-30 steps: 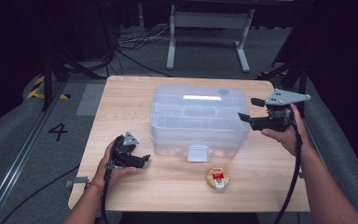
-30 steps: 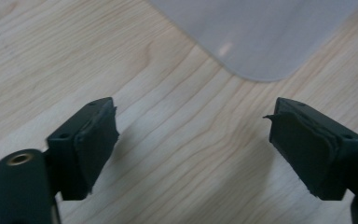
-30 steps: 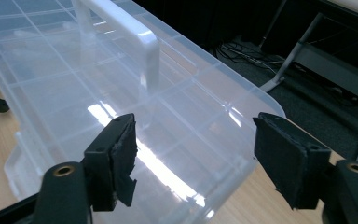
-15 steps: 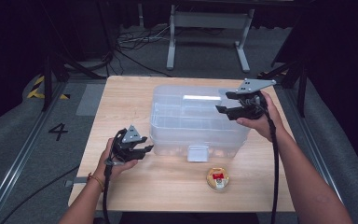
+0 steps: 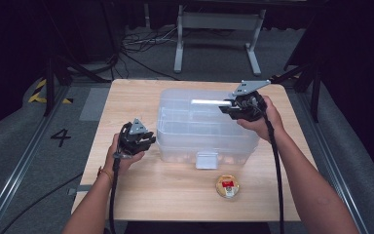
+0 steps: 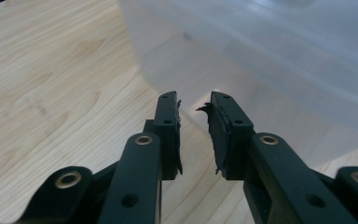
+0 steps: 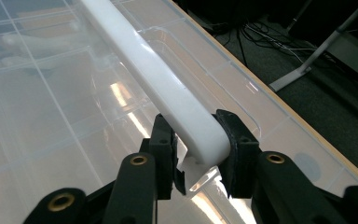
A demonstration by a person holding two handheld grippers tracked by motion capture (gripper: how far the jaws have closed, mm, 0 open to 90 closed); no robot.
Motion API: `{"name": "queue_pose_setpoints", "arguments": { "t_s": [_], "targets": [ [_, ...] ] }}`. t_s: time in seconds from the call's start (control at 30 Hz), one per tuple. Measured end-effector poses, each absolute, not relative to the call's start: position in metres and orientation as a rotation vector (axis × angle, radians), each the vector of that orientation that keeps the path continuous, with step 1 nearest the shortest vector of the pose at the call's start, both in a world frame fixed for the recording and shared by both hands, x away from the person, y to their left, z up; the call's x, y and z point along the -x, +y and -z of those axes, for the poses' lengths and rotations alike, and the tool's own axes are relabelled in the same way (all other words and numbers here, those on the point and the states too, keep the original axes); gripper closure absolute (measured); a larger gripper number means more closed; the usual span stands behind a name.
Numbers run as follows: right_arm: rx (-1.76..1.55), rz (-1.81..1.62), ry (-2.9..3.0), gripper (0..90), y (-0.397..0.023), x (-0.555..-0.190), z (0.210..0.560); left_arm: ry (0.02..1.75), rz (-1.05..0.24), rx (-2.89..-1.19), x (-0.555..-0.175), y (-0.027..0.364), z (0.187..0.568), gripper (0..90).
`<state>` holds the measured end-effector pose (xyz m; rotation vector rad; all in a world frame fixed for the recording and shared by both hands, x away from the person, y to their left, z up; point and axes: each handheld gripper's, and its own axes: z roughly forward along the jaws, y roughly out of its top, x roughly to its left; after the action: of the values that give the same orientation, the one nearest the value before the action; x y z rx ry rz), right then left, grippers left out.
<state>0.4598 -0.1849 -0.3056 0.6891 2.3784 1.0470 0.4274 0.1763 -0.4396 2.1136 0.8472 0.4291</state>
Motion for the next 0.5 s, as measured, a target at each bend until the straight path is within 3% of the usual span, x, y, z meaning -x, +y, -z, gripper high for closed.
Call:
{"name": "queue_pose_setpoints", "arguments": {
  "t_s": [0.03, 0.13, 0.5],
  "targets": [
    [-0.69, -1.043, 2.377, 70.2, -0.185, -0.46, 0.306, 0.849, -0.449, -2.108, -0.428, 0.174, 0.439, 82.4],
    [-0.681, -1.033, 2.378, 70.5, -0.184, -0.459, 0.306, 0.841, -0.45, -2.106, -0.43, 0.172, 0.439, 89.8],
    [-0.643, -1.039, 2.389, 71.7, -0.186, -0.451, 0.306, 0.795, -0.44, -2.118, -0.42, 0.174, 0.433, 90.0]
  ]
}}
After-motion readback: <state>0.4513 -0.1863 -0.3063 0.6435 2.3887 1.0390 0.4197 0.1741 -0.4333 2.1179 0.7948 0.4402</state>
